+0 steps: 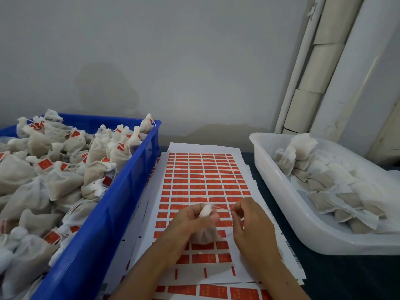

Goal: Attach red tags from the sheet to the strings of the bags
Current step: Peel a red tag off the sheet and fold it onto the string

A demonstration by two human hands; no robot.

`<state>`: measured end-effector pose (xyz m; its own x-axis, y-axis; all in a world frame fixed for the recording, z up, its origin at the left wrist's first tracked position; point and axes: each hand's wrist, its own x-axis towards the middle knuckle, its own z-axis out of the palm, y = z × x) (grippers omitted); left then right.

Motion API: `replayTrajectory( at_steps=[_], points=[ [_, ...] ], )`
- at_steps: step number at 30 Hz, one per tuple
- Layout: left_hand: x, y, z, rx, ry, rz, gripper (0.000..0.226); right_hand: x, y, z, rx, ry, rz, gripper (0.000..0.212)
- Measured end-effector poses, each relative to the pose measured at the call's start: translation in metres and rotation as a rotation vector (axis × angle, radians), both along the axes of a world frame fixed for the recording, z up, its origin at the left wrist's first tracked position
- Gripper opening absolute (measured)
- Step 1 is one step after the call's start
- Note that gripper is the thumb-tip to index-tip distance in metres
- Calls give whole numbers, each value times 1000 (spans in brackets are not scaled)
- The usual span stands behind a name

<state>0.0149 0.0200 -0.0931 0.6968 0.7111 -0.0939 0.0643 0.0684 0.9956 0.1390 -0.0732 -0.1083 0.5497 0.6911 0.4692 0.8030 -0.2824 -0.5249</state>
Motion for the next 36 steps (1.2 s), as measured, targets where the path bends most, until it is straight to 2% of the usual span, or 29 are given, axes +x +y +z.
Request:
replayTrajectory(
  at_steps=[3,5,6,8,9,11,14,19,23,26,30,33,36],
  points=[
    [-8,3,-8,174,85,-103,23,4,-1,1,46,9,-60,12],
    [-7,1,-7,350,184,-107,21,10,-2,2,57,31,-95,12],
    [-6,0,-5,373,197,-86,18,12,-3,2,47,42,-96,12],
    [-6,-1,-5,296,165,-15,4,12,-3,1,15,35,-72,10],
    [-6,0,-6,236,125,37,5,10,-3,0,-2,27,-60,9],
    [-7,0,-4,91,19,117,16,7,-1,-3,-25,34,-51,7],
    [-6,-2,-3,-117,-133,96,24,4,2,-3,-33,50,-57,7],
    [-6,-4,-1,-205,-240,112,26,-1,-2,-2,-88,41,70,10],
    [-5,-7,-1,-145,-229,182,27,-7,-4,5,-115,-143,232,4],
    [-4,-10,0,-34,-167,255,17,-8,0,8,56,-398,347,11],
    [-2,-12,-3,185,-115,264,11,-6,-1,6,132,-431,391,14],
    [1,-10,-7,269,-90,282,18,-8,-1,6,195,-481,383,9],
    [-2,-15,-9,303,-110,260,21,-13,1,5,252,-509,373,37]
  ],
)
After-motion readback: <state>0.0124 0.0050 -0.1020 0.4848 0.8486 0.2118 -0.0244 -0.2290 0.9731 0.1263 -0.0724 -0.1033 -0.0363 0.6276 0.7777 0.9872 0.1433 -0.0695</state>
